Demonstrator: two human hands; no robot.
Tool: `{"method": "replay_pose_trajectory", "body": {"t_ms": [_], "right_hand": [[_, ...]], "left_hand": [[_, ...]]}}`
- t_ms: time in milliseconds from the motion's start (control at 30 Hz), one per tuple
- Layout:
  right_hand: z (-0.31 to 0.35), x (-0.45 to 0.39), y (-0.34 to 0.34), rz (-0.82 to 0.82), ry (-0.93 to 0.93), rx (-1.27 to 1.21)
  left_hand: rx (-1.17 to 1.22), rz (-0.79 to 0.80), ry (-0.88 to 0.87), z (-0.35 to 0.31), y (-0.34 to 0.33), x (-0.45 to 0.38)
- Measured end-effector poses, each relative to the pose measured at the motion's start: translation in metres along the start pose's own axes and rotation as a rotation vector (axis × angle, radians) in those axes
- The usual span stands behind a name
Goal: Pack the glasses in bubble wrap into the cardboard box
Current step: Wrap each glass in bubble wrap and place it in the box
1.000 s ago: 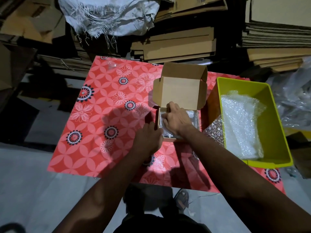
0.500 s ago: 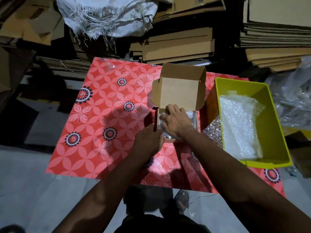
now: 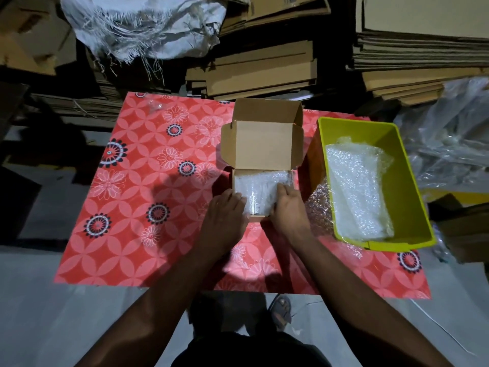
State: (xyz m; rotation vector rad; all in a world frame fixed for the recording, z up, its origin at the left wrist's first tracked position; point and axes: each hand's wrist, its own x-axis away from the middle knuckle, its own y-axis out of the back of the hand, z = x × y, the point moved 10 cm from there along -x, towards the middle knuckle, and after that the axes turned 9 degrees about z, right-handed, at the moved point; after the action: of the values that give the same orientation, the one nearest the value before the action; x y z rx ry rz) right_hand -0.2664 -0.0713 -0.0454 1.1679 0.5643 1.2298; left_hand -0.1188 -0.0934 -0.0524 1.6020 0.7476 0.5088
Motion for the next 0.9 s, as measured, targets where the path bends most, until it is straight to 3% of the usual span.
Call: {"method": "replay_pose_trajectory", "body": {"t_ms": [267, 533, 733, 900], "right_hand": [[-0.011, 0.002, 0.002, 0.003, -0.175, -0.158], [-0.015, 0.008, -0.004, 0.145, -0.278, -0.333], [-0.015, 0.014, 0.013, 0.097, -0.244, -0.146], [-0.007, 0.017, 0.008, 0.199, -0.208, -0.016]], "left_hand": [[-0.088, 0.104, 0.001, -0.004, -0.012, 0.001], [-0.080, 0.064, -0.006, -0.008, -0.002, 0.001], [-0.102, 0.077, -0.009, -0.014, -0.002, 0.002], [-0.110, 0.131, 0.016, -0.012, -0.002, -0.003]]}}
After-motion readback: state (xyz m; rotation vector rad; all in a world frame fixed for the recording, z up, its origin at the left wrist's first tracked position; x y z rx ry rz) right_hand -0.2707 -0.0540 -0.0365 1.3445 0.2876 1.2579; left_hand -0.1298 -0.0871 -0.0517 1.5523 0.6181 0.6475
